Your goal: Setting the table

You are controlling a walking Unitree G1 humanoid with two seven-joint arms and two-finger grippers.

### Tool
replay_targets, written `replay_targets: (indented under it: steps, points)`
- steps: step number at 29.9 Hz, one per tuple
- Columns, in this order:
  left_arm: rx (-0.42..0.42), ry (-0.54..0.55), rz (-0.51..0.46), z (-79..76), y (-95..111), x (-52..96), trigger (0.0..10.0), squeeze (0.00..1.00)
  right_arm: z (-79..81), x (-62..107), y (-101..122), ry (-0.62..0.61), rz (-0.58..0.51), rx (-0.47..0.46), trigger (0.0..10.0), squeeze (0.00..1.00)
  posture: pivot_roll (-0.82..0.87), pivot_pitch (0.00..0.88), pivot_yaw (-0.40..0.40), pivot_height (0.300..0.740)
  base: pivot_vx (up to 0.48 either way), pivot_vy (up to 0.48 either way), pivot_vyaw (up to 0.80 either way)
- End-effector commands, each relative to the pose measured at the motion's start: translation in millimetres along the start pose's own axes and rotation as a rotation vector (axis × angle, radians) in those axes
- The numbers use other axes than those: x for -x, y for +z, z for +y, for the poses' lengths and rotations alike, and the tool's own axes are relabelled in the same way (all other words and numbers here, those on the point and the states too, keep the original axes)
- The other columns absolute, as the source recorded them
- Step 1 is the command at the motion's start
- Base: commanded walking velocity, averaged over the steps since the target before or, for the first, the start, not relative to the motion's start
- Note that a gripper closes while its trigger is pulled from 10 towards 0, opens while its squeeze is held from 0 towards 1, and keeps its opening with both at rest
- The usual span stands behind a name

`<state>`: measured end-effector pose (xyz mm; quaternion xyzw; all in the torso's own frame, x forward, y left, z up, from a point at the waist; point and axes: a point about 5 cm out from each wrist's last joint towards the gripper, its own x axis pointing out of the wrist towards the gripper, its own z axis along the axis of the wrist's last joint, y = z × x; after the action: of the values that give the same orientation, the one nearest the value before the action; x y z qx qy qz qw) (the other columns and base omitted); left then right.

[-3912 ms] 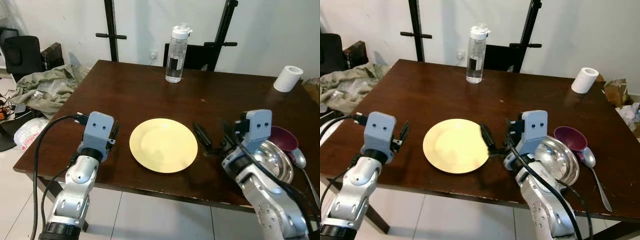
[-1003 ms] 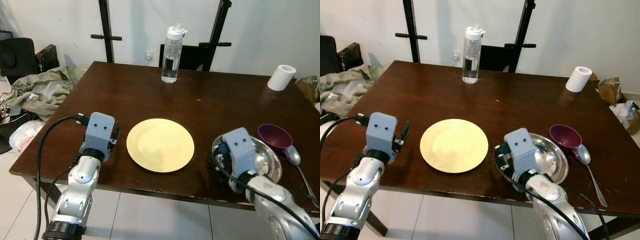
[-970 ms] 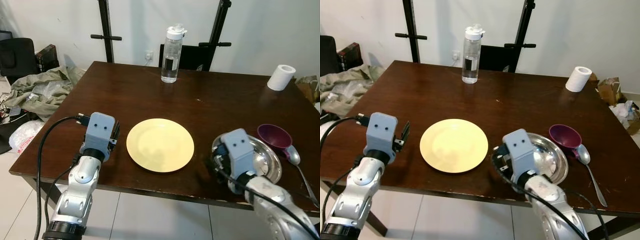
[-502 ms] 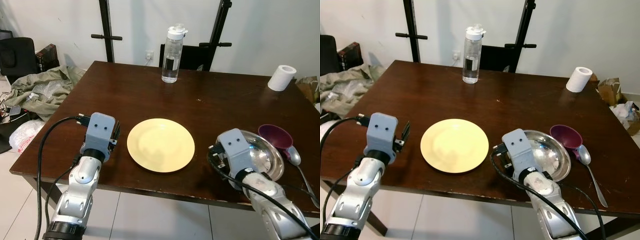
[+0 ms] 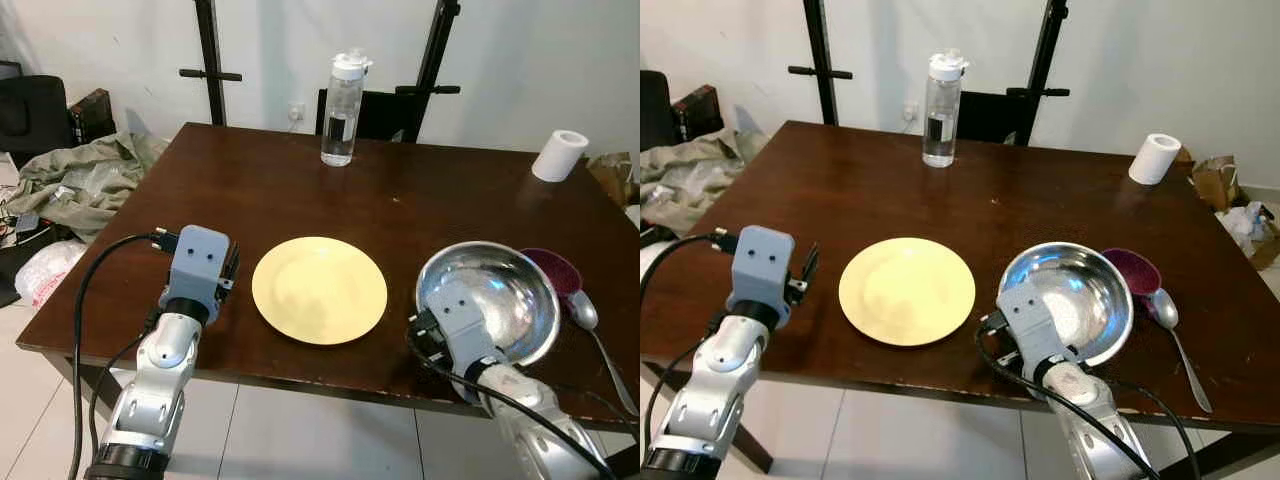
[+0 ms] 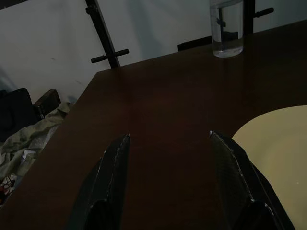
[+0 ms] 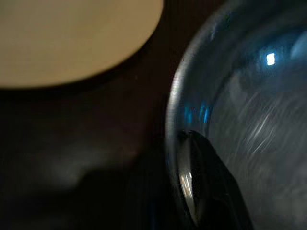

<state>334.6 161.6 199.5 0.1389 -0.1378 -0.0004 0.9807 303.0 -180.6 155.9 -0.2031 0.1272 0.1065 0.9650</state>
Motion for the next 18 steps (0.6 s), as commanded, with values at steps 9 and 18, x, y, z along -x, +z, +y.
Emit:
replay_targets:
  steps: [9, 18]
  points:
    - [0.002, 0.007, 0.018, 0.6, -5, 4.4, 10.0, 0.00, -0.6, -1.2, 6, 0.000, -0.043, -0.034, 0.0, 0.00, 0.01, 0.133, 0.035, 0.740, 0.000, 0.000, 0.00]
    - [0.002, 0.005, 0.016, 0.4, -4, 3.1, 10.0, 0.00, 15.0, 0.2, 18, 0.099, -0.113, -0.033, 10.0, 0.00, 0.01, 0.131, 0.037, 0.740, 0.000, 0.000, 0.00]
